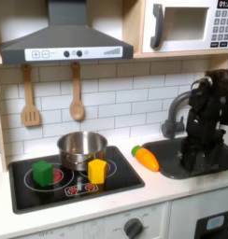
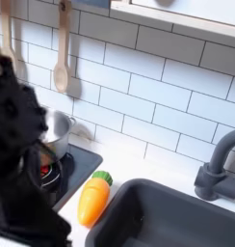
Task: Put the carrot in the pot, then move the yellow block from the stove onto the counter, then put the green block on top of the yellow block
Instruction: 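Put the carrot in the pot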
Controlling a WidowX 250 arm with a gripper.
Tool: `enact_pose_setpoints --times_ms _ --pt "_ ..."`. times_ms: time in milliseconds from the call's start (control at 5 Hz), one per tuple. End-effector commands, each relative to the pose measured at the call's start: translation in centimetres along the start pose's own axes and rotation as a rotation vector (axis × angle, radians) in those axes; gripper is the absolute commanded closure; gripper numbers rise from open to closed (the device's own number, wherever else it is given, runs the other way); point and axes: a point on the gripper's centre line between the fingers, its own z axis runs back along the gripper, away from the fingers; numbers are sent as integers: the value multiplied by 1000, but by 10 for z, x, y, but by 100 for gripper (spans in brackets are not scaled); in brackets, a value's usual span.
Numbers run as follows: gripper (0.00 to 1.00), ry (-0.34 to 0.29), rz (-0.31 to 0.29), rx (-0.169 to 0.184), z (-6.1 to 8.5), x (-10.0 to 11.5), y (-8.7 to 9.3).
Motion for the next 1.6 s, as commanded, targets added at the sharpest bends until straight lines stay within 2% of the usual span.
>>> enact_pose_setpoints --times_ms 0,400,600,800,1000,1200,1400 --pt "0 -22 24 -13 -11 25 4" --pt "0 -29 34 -19 -18 39 7" --pt "0 -47 -10 5 -21 47 10" --pt "0 -40 -6 3 -22 52 10" --pt "0 -44 -17 -10 -22 60 6" --pt "0 -50 -4 3 -24 71 4" --pt "0 -58 9 -19 -27 87 -4"
